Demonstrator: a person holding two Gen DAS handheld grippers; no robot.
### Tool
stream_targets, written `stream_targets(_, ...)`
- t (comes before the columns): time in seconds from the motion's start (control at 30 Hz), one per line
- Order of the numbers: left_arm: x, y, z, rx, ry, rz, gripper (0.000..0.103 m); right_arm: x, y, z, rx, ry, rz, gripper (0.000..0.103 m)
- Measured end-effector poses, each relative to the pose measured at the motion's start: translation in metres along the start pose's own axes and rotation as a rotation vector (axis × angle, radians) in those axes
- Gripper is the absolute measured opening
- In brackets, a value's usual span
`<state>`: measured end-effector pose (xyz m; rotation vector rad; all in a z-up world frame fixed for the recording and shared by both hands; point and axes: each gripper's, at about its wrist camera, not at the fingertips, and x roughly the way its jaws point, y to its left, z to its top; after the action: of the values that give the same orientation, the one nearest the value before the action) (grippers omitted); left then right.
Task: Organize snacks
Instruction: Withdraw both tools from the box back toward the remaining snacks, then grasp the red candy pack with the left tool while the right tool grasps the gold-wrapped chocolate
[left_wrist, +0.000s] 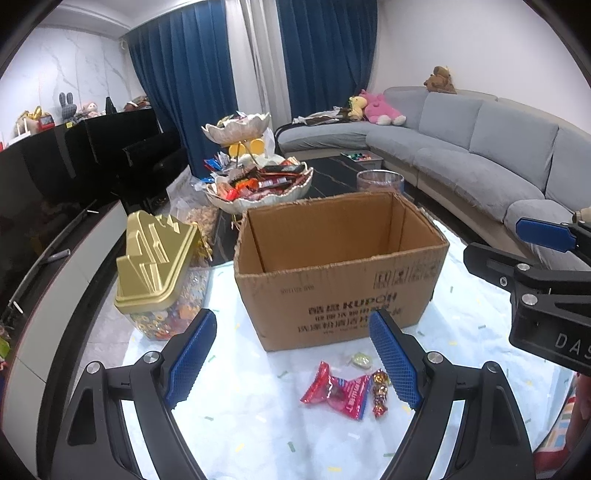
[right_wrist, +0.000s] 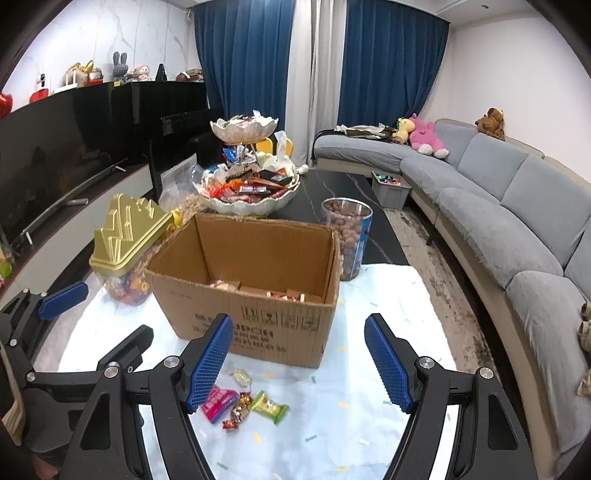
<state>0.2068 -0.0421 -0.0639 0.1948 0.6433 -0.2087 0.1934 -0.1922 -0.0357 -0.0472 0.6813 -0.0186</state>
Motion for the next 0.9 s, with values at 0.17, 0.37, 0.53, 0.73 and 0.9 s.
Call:
stream_targets(0.17,0.004,-0.002,-0.012,0.015,0.009,-0.032,0.085,0.003,0.002,-0.012,-0.011,0.023,-0.001,0.074)
stream_targets(0.37,0.012,-0.008,-0.027,0.044,0.026,-0.069,0.085,0.012,0.004,-0.029,-0.016,0.061,-0.001,0.074)
stream_targets(0.53,0.018,-0.015,-0.039,0.089,0.031,-0.096,0.085,0.019,0.006,-0.041,-0.019,0.092,0.005,0.074)
stream_targets(0.73,0.027,-0.019,-0.049,0.134,0.042,-0.128,0.085,0.028,0.008,-0.049,-0.012,0.129,0.019,0.074)
stream_targets(0.9,0.034,-0.019,-0.057,0.150,0.057,-0.150,0.085,0.039,0.008,-0.057,0.020,0.182,0.037,0.074)
